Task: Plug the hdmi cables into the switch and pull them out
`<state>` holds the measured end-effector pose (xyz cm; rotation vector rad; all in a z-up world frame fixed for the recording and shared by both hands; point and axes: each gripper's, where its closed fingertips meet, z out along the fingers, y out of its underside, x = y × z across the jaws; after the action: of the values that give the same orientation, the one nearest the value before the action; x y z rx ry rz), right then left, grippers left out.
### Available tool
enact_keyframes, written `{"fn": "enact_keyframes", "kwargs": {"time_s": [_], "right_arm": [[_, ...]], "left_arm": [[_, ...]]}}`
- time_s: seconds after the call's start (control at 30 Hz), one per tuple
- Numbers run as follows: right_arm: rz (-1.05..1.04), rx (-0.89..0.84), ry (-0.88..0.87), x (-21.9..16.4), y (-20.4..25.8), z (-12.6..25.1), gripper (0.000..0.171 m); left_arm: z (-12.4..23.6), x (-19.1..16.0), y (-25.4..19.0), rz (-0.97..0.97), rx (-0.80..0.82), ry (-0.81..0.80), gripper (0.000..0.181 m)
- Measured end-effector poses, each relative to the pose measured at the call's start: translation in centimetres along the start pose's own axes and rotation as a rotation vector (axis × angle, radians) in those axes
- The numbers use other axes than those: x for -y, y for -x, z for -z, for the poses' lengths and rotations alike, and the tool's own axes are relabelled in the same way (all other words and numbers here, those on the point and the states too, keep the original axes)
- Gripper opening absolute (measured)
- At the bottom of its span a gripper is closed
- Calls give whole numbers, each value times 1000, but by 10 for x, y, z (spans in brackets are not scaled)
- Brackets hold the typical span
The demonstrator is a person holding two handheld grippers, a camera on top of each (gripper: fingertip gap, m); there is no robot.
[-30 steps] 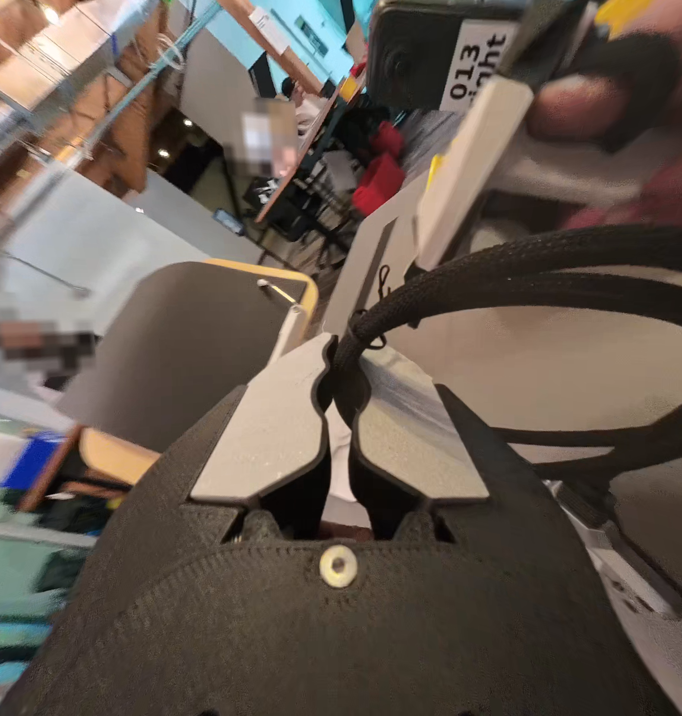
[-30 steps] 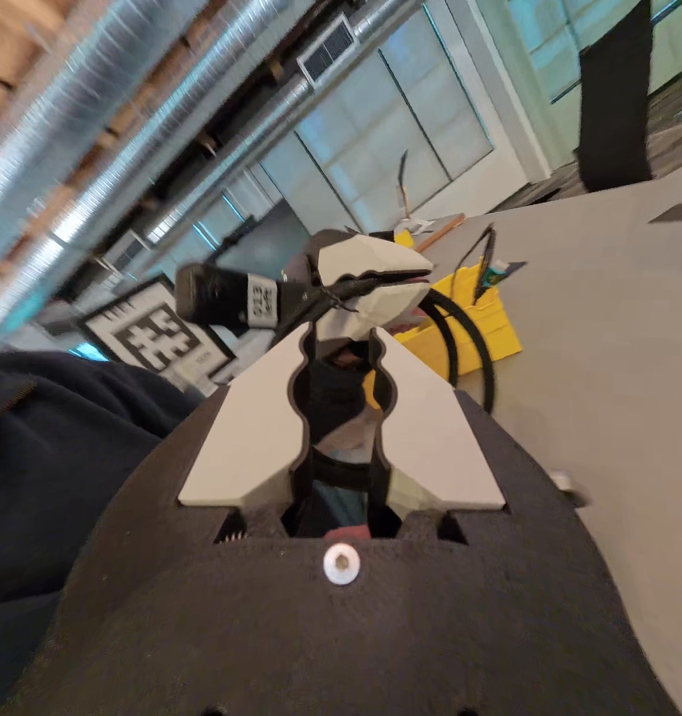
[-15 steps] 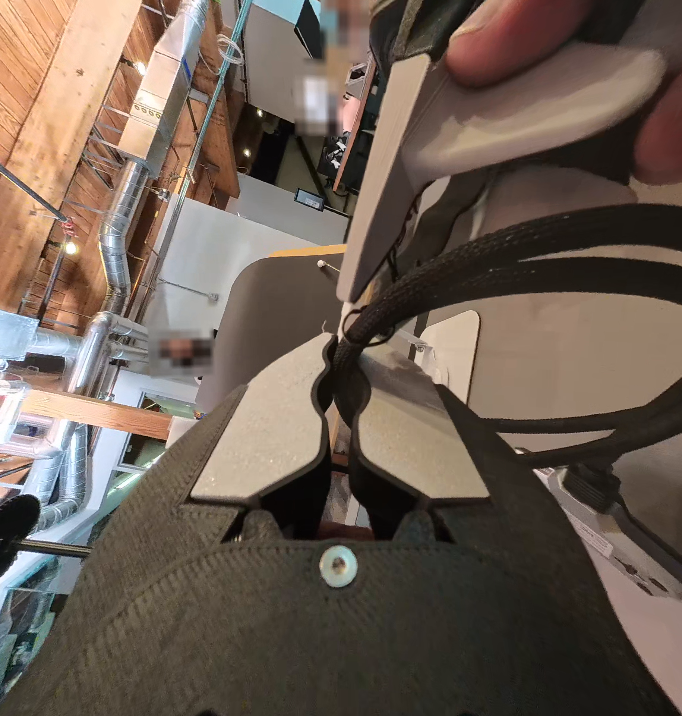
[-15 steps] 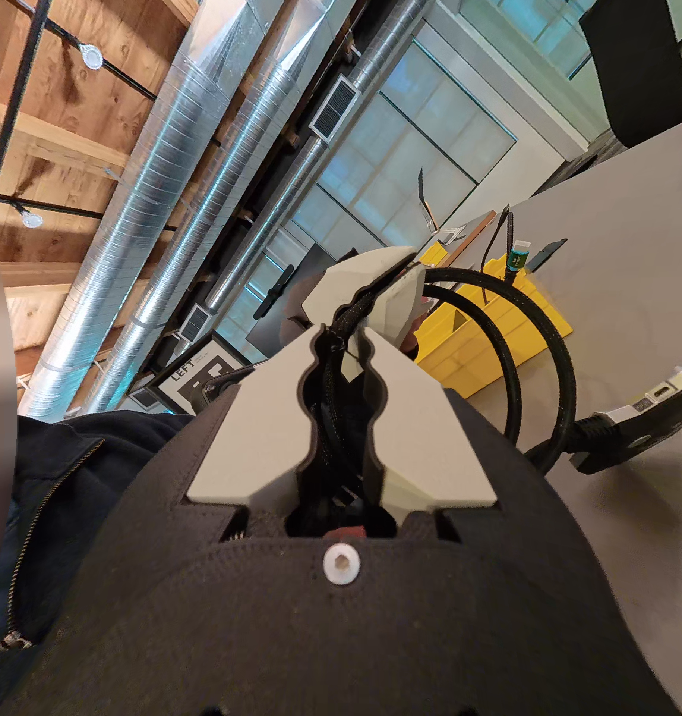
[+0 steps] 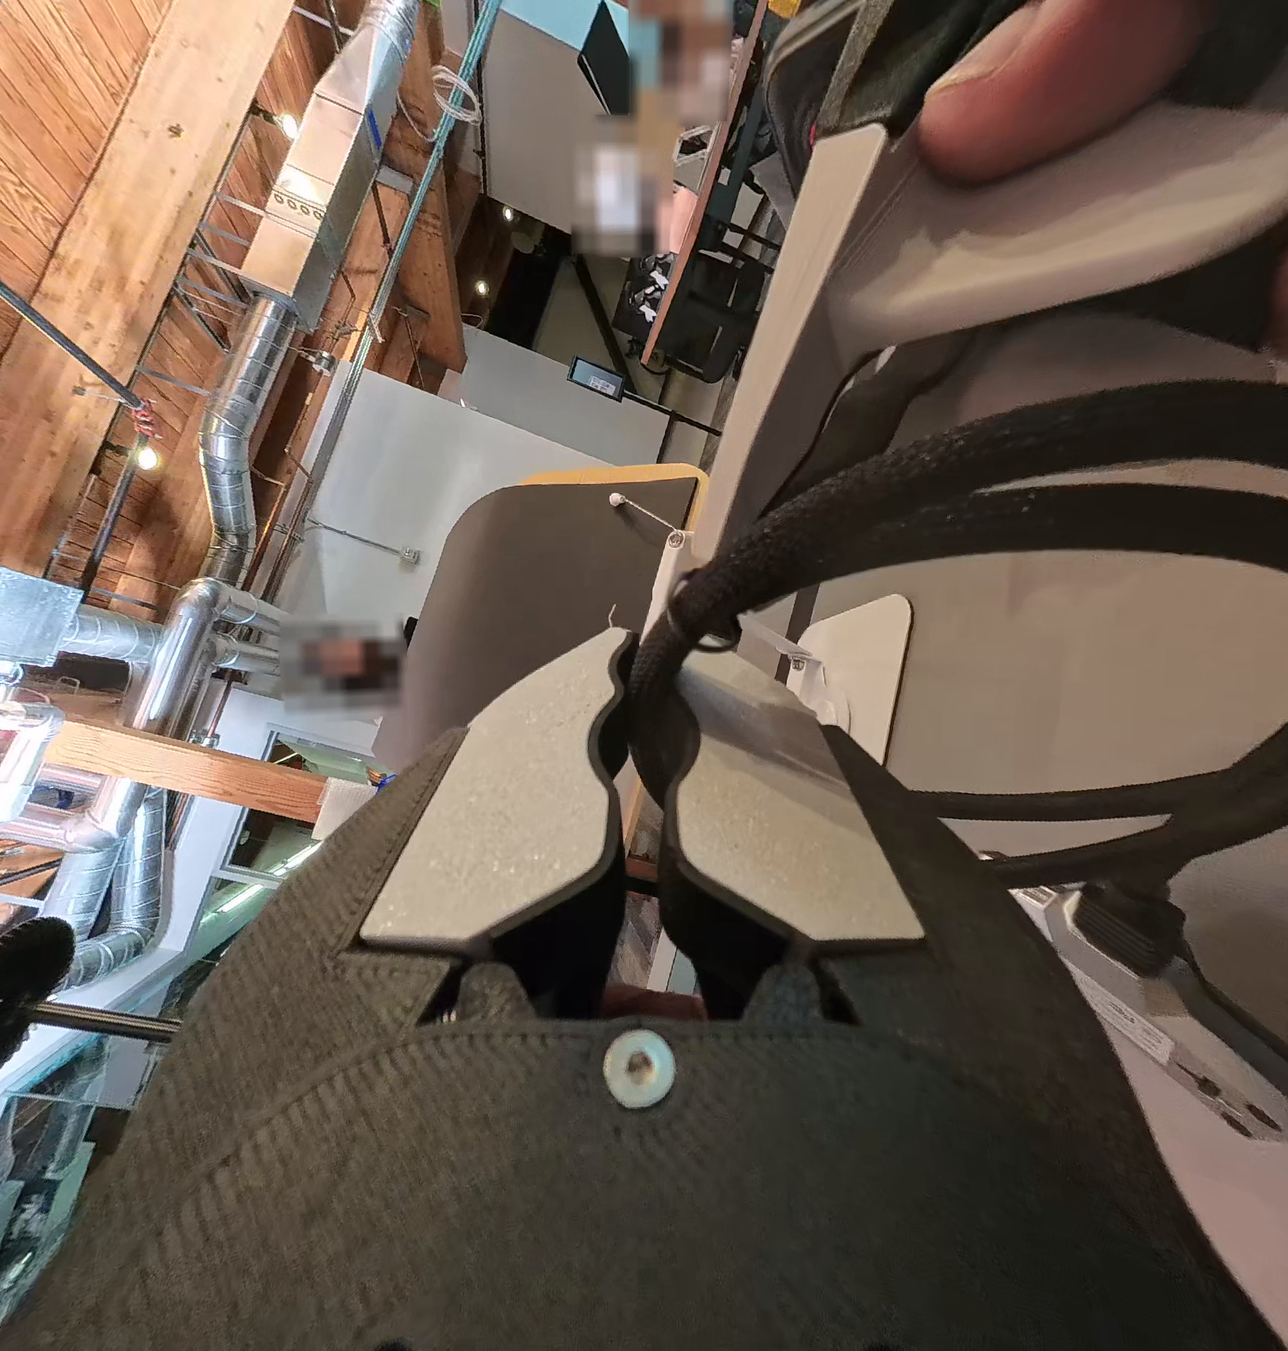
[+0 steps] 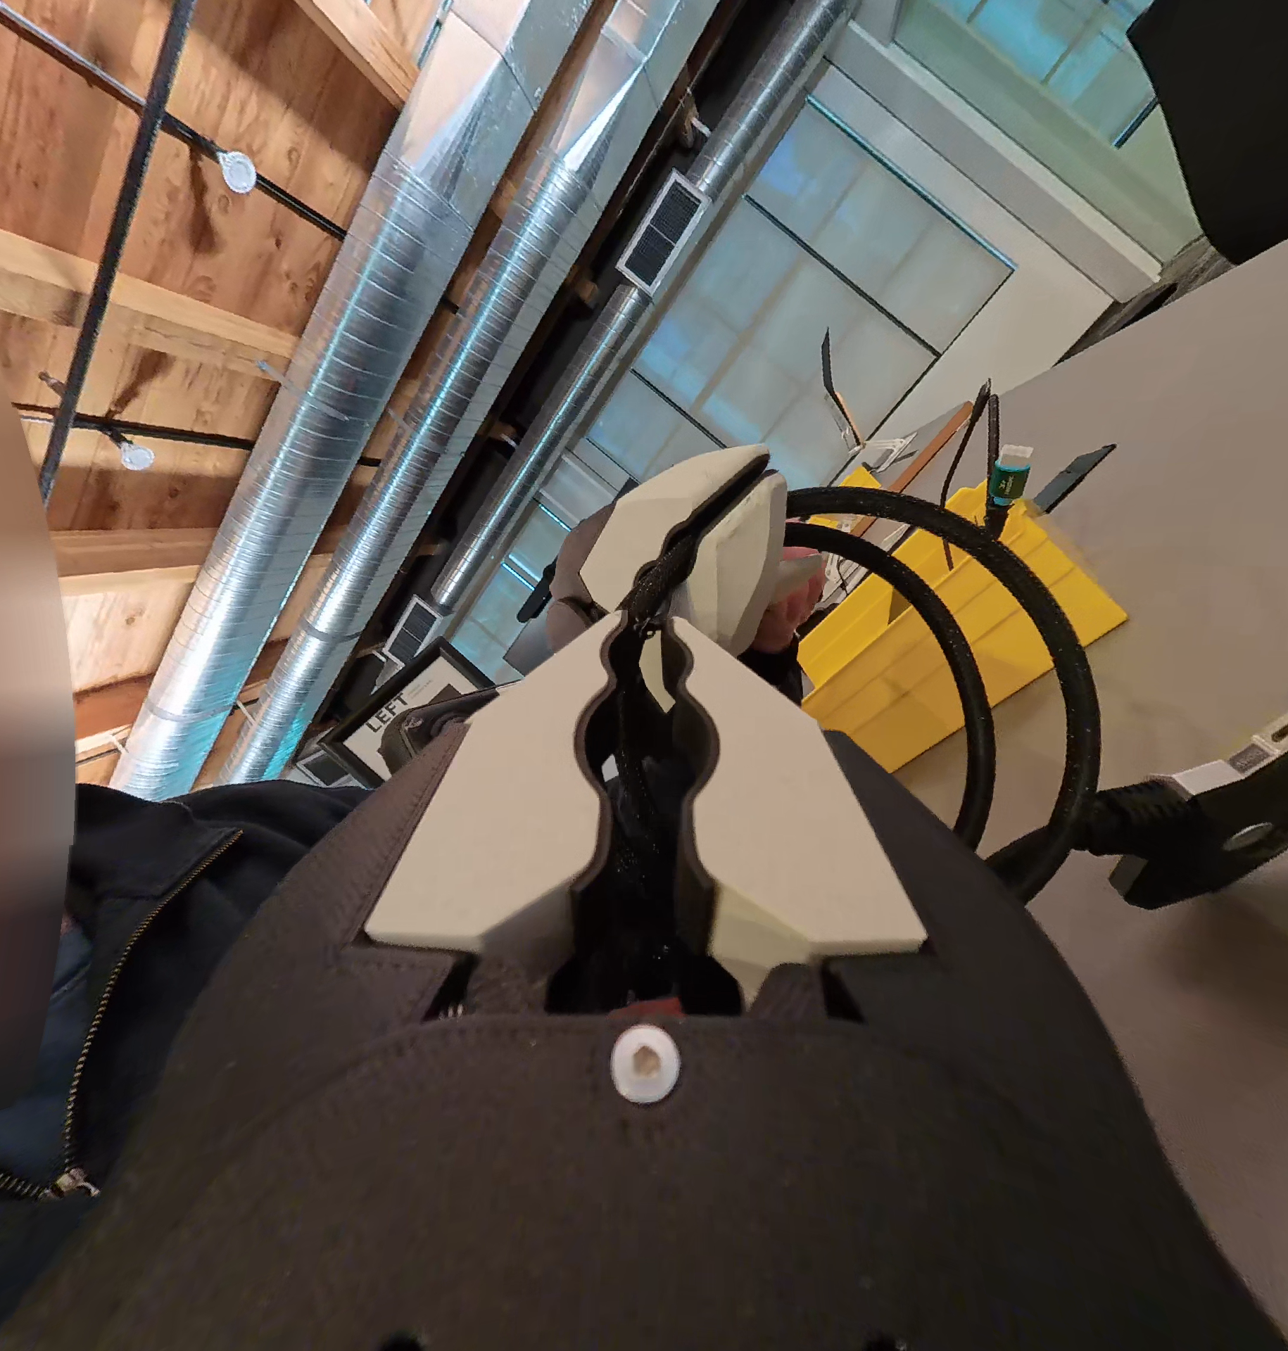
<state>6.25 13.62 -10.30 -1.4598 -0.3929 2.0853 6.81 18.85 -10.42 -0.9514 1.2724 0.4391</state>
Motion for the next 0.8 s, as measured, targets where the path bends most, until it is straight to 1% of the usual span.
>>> {"fn": "enact_keyframes", "kwargs": {"time_s": [0.1,0.4,0.57,0.67,0.8], "right_arm": [[-1,12,-24,3,2,1,3],[-45,10,-74,2,-1,-1,5],[-52,11,-91,2,0,-1,3],[-18,-1,-84,2,2,-1,2],[116,-37,-35,2,6,-1,1]], "left_arm": [[0,1,-1,-10,3,-4,3],[1,5,-2,-63,28,-4,2],[2,6,-2,-90,39,-4,2],[3,7,-3,-82,33,-7,2],[3,5,-4,-1,-26,-18,2]]}}
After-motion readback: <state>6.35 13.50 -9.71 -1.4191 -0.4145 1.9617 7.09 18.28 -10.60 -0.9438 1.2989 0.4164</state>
